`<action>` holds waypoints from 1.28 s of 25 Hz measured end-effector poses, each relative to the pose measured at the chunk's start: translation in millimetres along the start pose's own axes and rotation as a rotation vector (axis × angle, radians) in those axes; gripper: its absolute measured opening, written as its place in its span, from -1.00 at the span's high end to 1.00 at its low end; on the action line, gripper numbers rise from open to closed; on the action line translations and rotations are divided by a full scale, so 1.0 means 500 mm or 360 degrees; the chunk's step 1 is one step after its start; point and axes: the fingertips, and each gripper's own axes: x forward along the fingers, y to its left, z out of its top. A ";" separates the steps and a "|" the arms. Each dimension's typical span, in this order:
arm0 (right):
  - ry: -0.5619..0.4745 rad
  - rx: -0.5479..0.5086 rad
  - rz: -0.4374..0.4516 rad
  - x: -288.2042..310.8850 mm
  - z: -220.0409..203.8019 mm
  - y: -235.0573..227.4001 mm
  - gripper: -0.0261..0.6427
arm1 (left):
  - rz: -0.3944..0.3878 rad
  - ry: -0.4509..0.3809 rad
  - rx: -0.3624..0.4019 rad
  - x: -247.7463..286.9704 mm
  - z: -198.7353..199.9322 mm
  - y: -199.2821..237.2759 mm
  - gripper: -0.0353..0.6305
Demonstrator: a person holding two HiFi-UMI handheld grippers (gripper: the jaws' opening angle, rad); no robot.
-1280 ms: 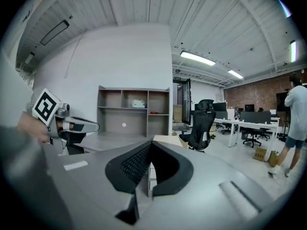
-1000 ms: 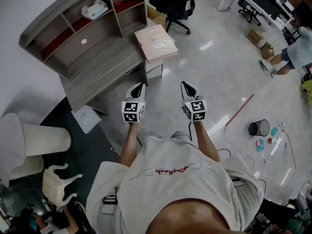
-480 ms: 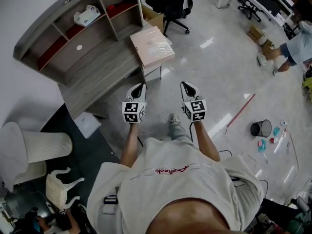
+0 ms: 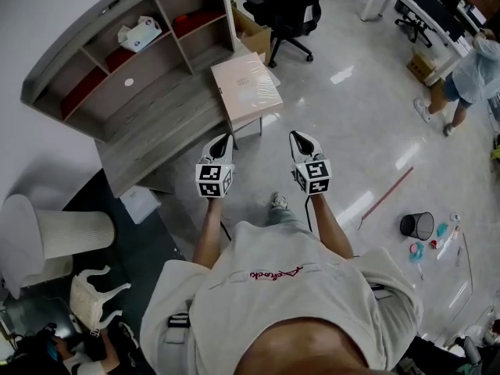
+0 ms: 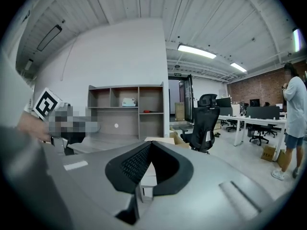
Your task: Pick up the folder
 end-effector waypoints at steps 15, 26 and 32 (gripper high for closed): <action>0.0012 0.0002 0.0155 0.123 0.035 -0.116 0.90 | 0.0139 0.0027 -0.0009 0.136 0.048 0.019 0.90; 0.0045 -0.0002 0.0239 0.173 0.020 -0.185 0.90 | 0.0176 0.0070 -0.0018 0.218 0.044 0.004 0.90; 0.0078 0.0016 0.0267 0.196 0.003 -0.192 0.90 | 0.0181 0.0102 -0.0021 0.236 0.031 0.008 0.90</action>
